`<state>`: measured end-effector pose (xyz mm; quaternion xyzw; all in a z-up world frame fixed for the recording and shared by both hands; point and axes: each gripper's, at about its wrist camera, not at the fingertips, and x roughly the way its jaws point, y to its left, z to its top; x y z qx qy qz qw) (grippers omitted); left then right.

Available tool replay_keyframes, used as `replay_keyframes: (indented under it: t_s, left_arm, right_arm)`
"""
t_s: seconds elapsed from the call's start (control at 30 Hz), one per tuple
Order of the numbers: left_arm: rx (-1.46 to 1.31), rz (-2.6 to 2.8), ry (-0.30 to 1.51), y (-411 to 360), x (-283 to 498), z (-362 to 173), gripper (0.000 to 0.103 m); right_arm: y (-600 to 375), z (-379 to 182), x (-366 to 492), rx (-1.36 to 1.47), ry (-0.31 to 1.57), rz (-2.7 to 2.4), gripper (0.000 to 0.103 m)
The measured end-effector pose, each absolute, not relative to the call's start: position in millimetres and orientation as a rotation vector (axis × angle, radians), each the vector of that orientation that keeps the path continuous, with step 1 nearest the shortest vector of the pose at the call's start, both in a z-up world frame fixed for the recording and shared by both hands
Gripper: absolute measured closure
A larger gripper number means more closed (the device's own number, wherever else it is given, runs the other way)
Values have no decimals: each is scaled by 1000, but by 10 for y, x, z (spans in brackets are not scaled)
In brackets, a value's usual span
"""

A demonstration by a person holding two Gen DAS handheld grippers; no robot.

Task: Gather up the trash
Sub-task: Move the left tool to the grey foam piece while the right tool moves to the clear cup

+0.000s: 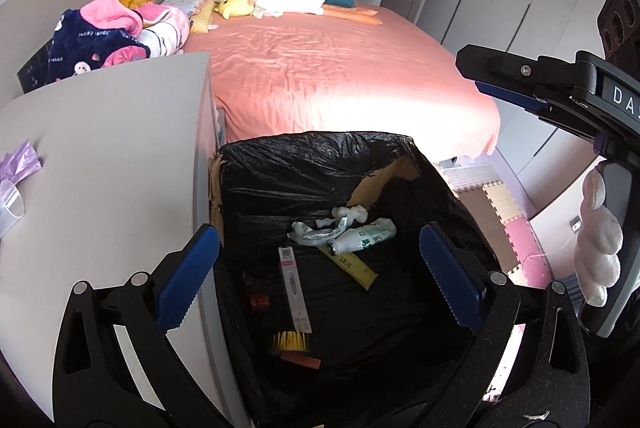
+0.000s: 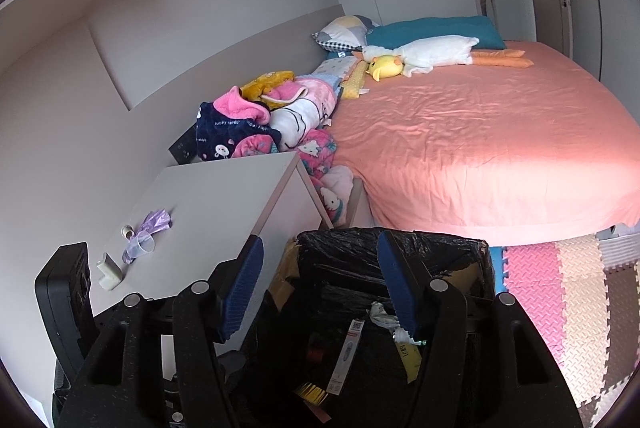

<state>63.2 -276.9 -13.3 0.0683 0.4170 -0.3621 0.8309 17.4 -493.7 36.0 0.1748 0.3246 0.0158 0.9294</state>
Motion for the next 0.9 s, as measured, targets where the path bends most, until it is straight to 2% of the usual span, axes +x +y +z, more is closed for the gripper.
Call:
replay_keyframes:
  t_s: [0.43,0.57,0.9]
  left_arm:
    - [115,-630,875,-2130,706,-167,6]
    - [104,-580,868,-1883,727,-170,6]
    - [62,-474,862,-1319,798,-175,6]
  right_arm:
    - [-4317,276,443,311,714,155,42]
    - [-4094,257,526,289,727,192,38]
    - [-3654,217,693,245,747,261,36]
